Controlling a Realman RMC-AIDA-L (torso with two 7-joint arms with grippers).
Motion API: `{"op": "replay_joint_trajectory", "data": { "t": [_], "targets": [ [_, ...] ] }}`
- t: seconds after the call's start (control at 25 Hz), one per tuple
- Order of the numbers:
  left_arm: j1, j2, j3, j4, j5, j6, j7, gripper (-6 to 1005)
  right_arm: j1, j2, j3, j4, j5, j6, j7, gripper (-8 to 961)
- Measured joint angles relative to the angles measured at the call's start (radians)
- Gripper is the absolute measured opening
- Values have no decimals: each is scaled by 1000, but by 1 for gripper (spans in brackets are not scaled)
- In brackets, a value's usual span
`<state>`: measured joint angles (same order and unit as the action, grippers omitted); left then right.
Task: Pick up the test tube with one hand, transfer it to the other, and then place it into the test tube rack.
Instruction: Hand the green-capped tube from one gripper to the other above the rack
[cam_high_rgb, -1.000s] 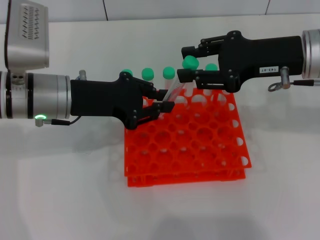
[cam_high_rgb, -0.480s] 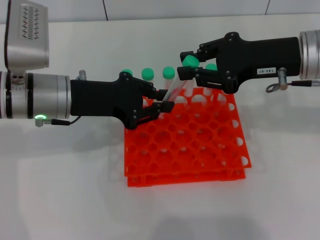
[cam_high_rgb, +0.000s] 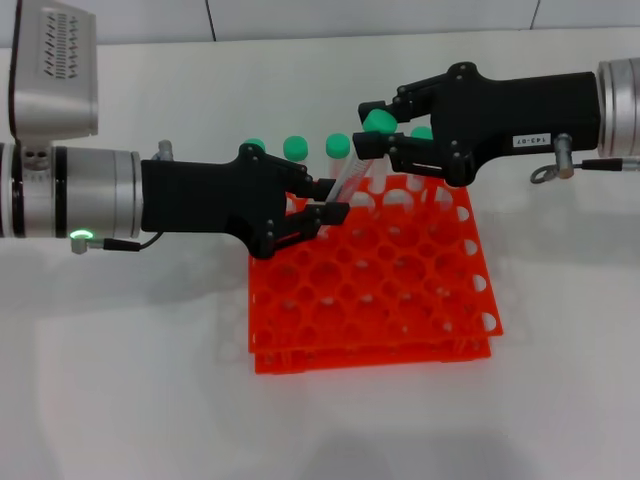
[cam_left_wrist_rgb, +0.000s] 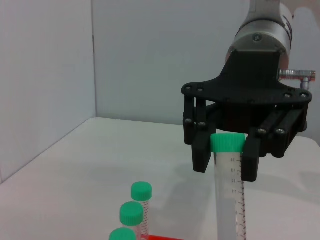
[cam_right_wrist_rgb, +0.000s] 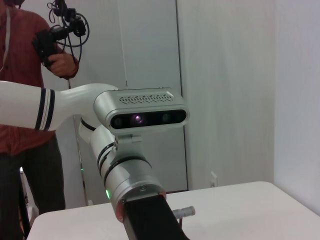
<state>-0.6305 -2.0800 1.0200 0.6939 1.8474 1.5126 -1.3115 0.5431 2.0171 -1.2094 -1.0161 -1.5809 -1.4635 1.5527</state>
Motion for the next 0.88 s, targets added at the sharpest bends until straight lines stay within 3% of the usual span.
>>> {"op": "replay_joint_trajectory", "data": {
  "t": [0.88],
  "targets": [
    [-8, -2, 13, -24, -6, -1, 6, 213, 16, 0, -48, -7, 38, 0, 0, 266]
  ]
}}
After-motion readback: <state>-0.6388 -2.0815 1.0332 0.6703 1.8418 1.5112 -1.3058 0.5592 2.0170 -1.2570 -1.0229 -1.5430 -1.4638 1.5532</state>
